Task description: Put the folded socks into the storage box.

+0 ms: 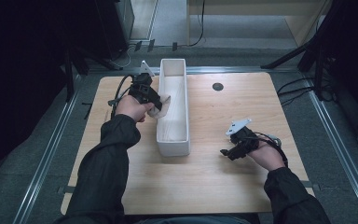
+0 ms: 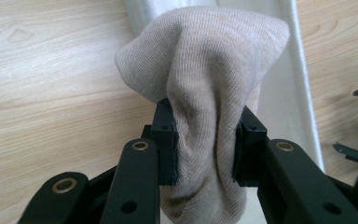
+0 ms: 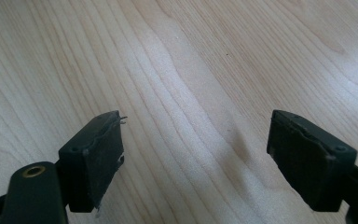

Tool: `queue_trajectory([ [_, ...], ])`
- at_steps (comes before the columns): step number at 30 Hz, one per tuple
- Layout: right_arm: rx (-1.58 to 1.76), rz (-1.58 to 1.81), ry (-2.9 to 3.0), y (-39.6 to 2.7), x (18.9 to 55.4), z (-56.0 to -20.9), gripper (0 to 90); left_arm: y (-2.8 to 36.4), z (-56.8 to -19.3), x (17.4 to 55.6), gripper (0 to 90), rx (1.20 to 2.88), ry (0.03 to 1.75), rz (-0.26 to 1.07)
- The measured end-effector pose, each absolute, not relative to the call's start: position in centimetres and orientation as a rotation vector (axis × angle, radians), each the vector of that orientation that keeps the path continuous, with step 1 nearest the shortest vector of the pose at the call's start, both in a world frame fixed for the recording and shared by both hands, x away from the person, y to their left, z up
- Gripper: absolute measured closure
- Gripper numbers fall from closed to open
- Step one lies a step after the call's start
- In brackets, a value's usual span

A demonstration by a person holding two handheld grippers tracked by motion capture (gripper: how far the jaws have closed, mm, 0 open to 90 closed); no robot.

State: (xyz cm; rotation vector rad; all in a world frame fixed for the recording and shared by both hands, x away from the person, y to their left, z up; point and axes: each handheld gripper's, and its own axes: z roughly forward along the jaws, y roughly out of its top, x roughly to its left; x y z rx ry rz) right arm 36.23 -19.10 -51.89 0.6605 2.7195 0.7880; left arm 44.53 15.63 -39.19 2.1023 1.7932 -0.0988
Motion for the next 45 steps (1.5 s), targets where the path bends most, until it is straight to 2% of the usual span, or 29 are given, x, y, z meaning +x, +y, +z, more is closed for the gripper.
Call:
queue_trajectory([
  [12, 0.652, 0.796, 2.719, -18.9, 36.2, -51.9, 18.4, 13.1, -39.9, 45.0, 67.0, 2.133, 1.765, -0.146],
  [29, 0.671, 0.816, 2.719, -19.0, 36.2, -51.9, 17.9, 11.9, -42.5, 43.5, 66.7, 2.162, 1.768, -0.182],
  [45, 0.661, 0.804, 2.721, -18.9, 36.2, -51.8, 17.9, 10.2, -44.1, 41.0, 65.7, 2.261, 1.783, -0.098],
])
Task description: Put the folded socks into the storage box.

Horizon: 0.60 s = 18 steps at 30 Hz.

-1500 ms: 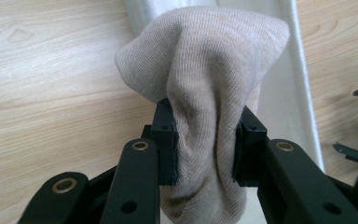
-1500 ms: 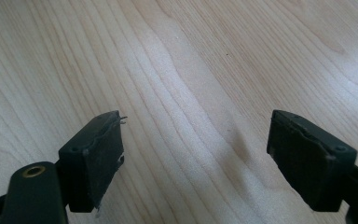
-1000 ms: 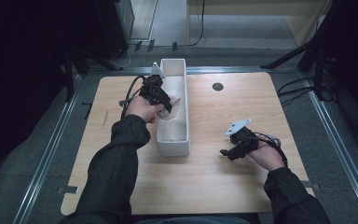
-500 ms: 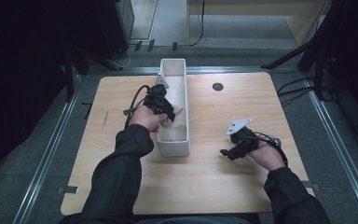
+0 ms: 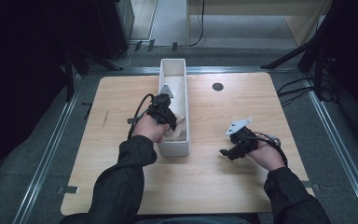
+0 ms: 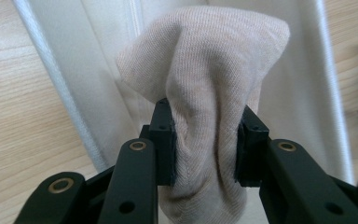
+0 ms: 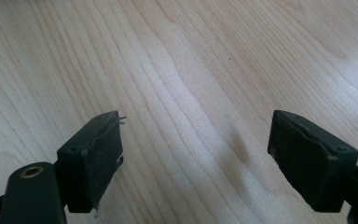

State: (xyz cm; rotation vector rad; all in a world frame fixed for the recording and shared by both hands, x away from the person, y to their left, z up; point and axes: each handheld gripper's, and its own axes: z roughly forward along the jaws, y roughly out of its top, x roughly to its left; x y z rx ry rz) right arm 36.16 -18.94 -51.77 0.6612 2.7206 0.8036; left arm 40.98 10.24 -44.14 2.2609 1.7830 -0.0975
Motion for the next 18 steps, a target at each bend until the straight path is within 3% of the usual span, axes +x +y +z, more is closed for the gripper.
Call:
queue_trajectory([
  [18, 0.648, 0.804, 2.713, -18.9, 36.2, -51.8, 17.9, 9.2, -45.3, 39.8, 63.5, 2.278, 1.792, -0.114],
])
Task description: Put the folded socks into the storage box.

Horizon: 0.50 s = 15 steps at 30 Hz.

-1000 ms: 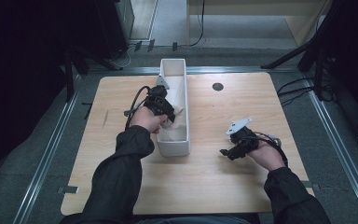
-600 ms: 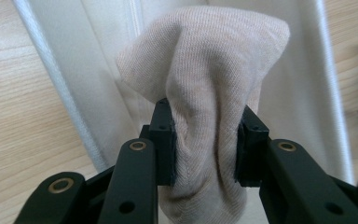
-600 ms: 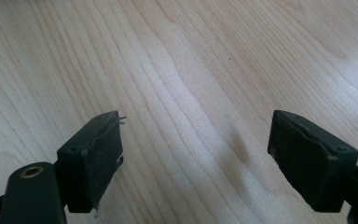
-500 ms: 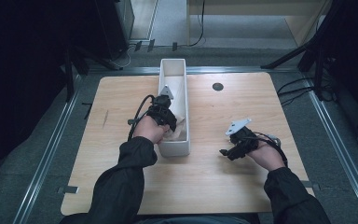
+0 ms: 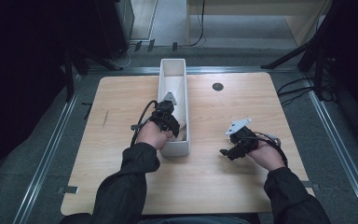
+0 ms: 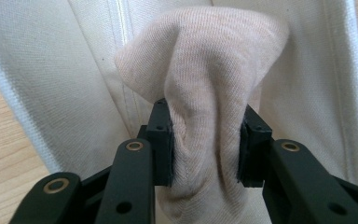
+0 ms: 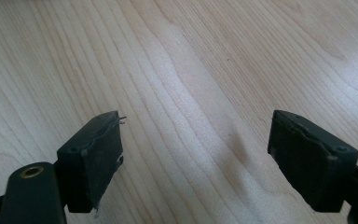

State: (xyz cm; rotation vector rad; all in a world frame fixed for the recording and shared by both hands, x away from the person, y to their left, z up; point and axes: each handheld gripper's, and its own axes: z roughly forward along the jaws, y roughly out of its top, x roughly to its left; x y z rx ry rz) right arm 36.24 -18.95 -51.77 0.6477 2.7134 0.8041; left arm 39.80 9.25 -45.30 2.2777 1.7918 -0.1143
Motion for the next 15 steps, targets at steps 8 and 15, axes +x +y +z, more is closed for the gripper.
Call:
queue_trajectory([
  [8, 0.650, 0.809, 2.704, -18.99, 36.22, -51.64, 17.9, 8.87, -45.26, 39.66, 59.7, 2.298, 1.803, -0.094],
  [15, 0.649, 0.802, 2.709, -18.94, 36.18, -51.66, 17.9, 8.76, -45.05, 39.54, 55.8, 2.314, 1.797, -0.088],
])
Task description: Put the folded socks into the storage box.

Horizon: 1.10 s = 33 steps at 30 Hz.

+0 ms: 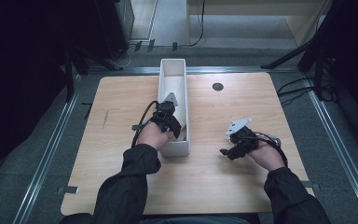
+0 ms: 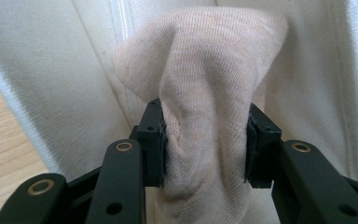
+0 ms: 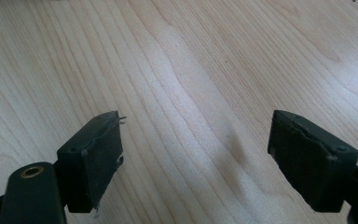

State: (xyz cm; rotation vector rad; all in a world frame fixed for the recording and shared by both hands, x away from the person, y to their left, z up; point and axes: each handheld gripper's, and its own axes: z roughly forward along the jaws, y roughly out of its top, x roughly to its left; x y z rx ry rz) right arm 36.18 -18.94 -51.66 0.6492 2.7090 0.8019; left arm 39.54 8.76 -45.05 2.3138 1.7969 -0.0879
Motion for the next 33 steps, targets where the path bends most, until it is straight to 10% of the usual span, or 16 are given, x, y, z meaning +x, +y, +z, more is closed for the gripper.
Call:
queue_trajectory([
  [16, 0.626, 0.800, 2.705, -18.9, 36.2, -51.7, 17.9, 9.3, -43.6, 39.6, 36.0, 2.267, 1.751, -0.086],
  [24, 0.636, 0.797, 2.714, -18.9, 36.2, -51.7, 18.0, 9.2, -43.9, 40.1, 68.4, 2.239, 1.695, -0.095],
  [33, 0.642, 0.803, 2.709, -19.0, 36.1, -51.7, 18.0, 8.0, -45.6, 40.9, 76.2, 2.233, 1.675, -0.112],
])
